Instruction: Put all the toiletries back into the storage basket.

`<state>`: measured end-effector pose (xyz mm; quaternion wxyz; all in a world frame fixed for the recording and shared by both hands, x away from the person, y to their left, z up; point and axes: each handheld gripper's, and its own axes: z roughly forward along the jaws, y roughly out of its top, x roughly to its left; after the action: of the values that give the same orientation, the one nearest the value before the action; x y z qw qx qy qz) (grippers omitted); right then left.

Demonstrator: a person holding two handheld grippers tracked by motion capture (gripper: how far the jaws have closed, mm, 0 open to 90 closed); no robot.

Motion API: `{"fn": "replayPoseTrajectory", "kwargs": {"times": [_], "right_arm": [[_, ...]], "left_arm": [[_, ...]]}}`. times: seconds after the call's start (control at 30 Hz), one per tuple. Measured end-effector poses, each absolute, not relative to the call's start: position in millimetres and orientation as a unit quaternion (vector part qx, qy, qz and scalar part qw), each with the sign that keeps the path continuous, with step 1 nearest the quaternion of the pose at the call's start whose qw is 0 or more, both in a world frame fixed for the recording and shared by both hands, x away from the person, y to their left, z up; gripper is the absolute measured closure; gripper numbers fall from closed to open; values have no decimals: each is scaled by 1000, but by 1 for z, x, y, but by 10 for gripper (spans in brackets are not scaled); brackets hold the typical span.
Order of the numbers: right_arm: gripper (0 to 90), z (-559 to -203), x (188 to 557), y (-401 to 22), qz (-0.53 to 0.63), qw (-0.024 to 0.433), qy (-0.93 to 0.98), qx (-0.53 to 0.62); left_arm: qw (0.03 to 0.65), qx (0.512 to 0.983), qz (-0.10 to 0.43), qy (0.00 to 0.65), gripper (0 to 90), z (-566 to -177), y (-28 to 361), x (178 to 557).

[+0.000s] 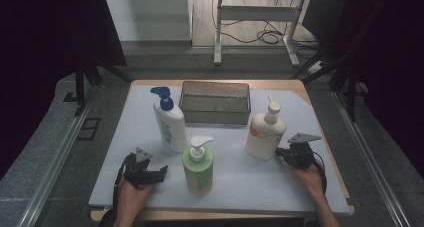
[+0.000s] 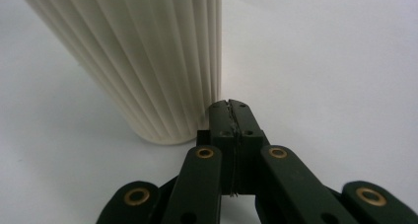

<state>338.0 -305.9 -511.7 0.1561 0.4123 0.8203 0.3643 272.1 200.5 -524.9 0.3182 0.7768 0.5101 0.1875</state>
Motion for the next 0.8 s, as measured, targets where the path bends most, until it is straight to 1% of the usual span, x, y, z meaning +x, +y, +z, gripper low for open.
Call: {"fn": "replayPoseTrajectory", "kwargs": {"times": [0.53, 0.8], "right_arm": [[892, -513, 322, -287, 359, 143, 838, 386], [825, -508, 318, -289, 367, 141, 834, 387]], "left_arm": [[318, 777, 188, 510, 117, -525, 200, 272], [318, 777, 188, 510, 117, -525, 201, 272]]}}
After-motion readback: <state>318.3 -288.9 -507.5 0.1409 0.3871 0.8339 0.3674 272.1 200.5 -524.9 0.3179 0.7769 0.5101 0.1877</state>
